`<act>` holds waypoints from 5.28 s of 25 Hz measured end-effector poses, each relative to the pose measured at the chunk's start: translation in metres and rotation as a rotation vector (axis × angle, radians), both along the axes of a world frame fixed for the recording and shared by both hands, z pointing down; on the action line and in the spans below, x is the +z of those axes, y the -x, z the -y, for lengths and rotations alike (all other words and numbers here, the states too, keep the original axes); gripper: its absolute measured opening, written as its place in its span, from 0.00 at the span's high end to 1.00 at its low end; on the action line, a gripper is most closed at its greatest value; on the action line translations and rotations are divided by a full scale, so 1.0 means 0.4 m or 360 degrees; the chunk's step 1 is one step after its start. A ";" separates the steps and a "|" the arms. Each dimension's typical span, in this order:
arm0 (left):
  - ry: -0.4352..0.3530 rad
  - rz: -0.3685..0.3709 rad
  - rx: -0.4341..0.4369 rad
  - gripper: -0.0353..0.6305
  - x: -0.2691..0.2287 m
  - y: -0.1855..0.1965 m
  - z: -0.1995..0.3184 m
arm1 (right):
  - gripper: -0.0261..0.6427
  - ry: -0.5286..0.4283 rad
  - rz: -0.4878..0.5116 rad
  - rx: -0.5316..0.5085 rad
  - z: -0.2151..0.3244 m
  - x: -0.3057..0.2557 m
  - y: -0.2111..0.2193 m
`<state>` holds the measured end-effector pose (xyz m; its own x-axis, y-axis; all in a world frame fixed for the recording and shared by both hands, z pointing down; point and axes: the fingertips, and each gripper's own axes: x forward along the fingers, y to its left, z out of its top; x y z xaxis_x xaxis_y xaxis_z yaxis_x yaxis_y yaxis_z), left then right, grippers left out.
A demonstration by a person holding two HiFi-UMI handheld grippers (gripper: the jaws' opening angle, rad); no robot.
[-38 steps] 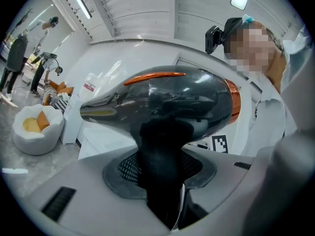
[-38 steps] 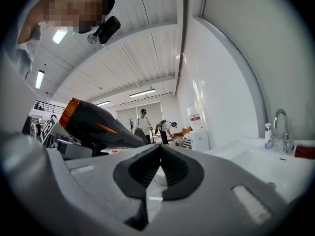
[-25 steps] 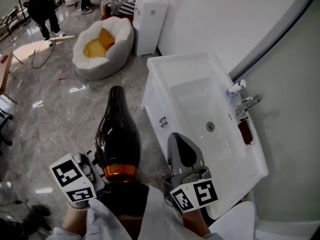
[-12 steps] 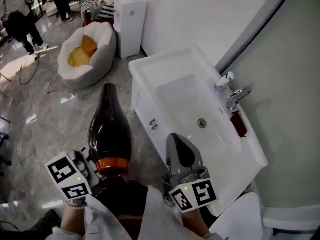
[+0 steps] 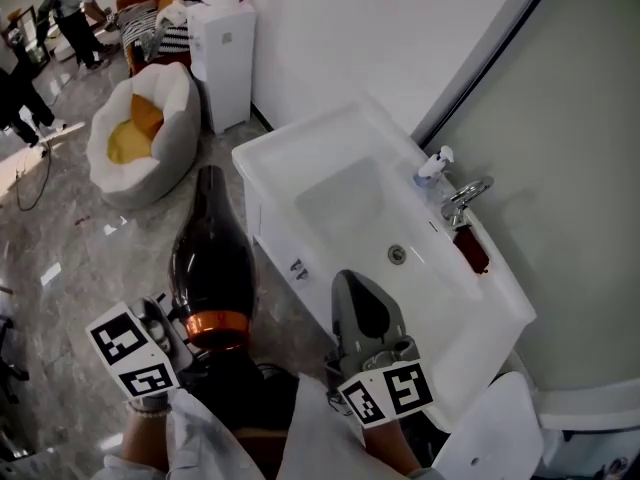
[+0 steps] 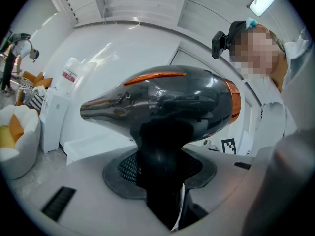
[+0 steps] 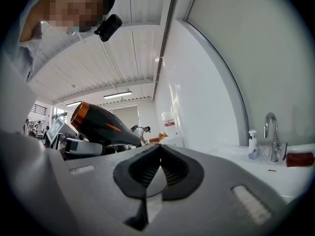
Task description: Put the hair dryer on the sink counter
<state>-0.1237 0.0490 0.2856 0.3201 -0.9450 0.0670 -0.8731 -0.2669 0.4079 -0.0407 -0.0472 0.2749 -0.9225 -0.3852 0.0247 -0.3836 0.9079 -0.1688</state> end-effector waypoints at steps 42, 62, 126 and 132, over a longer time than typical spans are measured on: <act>0.0041 0.0233 0.0804 0.70 0.050 0.428 0.410 | 0.97 0.0016 -0.0068 0.0853 0.214 0.035 0.246; 0.0232 0.0943 0.1001 0.70 0.178 0.430 0.804 | 0.97 0.0069 -0.0053 0.0863 0.492 0.065 0.174; 0.0928 0.2439 0.1825 0.70 0.876 0.414 1.295 | 0.97 0.0410 -0.0106 0.1019 0.791 0.267 0.020; 0.0939 0.2407 0.1824 0.67 0.875 0.416 1.298 | 0.97 0.0409 -0.0112 0.1067 0.768 0.260 0.030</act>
<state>-0.2899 -0.4701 0.6355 0.0461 -0.1394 0.9892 -0.0809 -0.9875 -0.1354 -0.0525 -0.3544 0.3789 -0.4828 -0.8417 0.2416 -0.8621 0.4084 -0.2999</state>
